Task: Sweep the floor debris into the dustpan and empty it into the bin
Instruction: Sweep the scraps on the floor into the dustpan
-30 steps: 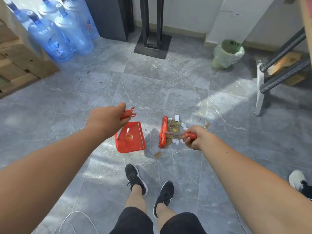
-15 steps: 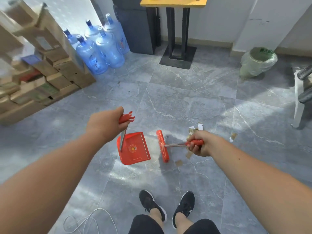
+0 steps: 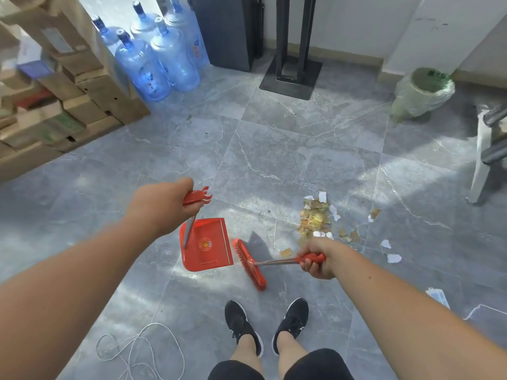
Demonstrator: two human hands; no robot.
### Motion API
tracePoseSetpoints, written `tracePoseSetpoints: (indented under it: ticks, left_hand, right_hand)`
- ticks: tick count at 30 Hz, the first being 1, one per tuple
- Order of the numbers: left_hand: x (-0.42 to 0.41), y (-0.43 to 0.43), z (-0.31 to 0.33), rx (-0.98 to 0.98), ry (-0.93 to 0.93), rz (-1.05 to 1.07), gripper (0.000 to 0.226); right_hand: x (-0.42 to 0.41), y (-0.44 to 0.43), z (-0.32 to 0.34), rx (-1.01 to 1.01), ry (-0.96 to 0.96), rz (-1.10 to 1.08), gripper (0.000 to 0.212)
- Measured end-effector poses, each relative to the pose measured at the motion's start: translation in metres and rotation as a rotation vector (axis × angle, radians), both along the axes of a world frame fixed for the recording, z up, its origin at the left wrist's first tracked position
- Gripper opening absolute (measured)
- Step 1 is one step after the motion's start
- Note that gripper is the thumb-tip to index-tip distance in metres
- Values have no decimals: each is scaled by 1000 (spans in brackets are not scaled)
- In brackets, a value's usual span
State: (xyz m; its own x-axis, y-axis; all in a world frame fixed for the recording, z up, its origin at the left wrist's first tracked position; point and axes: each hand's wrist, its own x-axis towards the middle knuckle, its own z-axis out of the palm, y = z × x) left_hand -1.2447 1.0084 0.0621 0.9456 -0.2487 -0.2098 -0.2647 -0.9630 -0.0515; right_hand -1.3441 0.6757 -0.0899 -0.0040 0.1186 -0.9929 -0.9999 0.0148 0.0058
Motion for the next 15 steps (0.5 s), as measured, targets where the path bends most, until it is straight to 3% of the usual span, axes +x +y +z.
tracePoseSetpoints:
  ticks: [15]
  left_hand:
    - [22,-181,-8,-136,92,-176,39]
  right_hand:
    - [17,-149,27,-201,-147,-99,22]
